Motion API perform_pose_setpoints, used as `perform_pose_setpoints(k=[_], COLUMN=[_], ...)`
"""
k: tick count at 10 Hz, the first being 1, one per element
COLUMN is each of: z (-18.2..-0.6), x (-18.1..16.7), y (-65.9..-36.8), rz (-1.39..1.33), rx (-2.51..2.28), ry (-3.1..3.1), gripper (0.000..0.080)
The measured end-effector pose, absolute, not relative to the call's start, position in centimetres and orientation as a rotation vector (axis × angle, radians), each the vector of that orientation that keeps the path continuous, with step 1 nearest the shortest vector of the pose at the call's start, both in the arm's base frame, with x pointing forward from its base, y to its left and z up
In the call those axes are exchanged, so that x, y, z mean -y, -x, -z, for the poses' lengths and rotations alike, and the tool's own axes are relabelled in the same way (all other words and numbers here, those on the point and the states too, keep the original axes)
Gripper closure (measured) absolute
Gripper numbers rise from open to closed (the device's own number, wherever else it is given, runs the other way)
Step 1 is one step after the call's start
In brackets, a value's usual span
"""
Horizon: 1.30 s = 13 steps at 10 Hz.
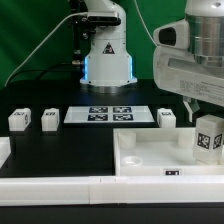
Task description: Assemble one leg
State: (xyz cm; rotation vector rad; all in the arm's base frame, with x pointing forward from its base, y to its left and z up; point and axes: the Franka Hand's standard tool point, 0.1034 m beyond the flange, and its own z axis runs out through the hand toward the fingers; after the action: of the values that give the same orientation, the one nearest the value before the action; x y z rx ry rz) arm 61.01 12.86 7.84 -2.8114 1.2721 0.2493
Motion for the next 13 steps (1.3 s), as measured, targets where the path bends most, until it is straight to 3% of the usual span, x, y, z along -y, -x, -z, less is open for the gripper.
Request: perform_pose_setpoints(k=[1, 2, 13], z=[-7.84, -7.83, -8.19], x=[-12.87, -12.83, -11.94], y=[-61.01, -60.98, -60.96], rz=[-0.248, -0.25, -0.208], rx=[-1.225, -1.203, 0.769], ry=[2.829, 2.839, 2.999], gripper=[0.0191, 0.0163, 0.015])
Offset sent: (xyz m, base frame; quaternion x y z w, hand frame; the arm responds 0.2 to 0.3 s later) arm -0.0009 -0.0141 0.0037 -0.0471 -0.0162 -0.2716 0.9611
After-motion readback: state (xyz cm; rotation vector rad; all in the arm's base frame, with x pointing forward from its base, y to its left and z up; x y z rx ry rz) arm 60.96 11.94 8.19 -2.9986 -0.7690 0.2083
